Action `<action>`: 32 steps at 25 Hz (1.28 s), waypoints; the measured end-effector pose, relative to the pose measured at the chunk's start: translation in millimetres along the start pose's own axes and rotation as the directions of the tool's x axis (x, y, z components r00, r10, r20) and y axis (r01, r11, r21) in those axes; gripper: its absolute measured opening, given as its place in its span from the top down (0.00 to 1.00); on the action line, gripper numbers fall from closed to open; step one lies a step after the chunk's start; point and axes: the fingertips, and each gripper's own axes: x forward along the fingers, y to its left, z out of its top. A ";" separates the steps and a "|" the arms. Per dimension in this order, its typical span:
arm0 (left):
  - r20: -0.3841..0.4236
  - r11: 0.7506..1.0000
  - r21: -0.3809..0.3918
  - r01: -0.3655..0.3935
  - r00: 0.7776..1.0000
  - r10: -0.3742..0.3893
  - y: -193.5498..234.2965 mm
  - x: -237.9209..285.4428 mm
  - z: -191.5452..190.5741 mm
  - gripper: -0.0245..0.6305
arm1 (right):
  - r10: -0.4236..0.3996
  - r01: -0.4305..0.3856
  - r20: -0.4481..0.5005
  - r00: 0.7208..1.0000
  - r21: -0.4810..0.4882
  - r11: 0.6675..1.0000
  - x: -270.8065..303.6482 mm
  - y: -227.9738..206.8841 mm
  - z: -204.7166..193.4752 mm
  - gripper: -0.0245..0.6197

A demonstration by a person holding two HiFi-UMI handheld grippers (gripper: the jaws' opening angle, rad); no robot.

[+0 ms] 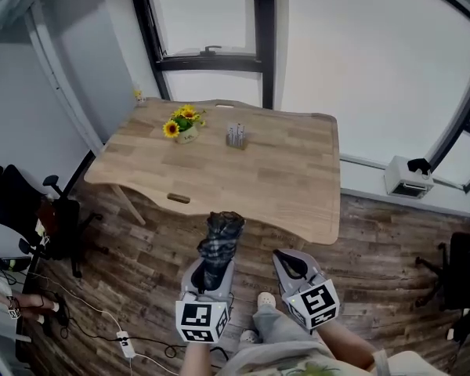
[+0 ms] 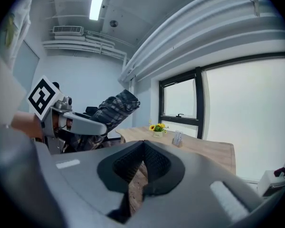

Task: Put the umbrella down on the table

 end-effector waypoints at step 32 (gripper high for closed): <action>-0.002 1.000 0.026 0.014 1.000 -0.014 36.9 149.2 43.4 0.65 | 0.031 -0.032 0.043 0.999 0.022 0.999 107.4 -107.3 21.5 0.96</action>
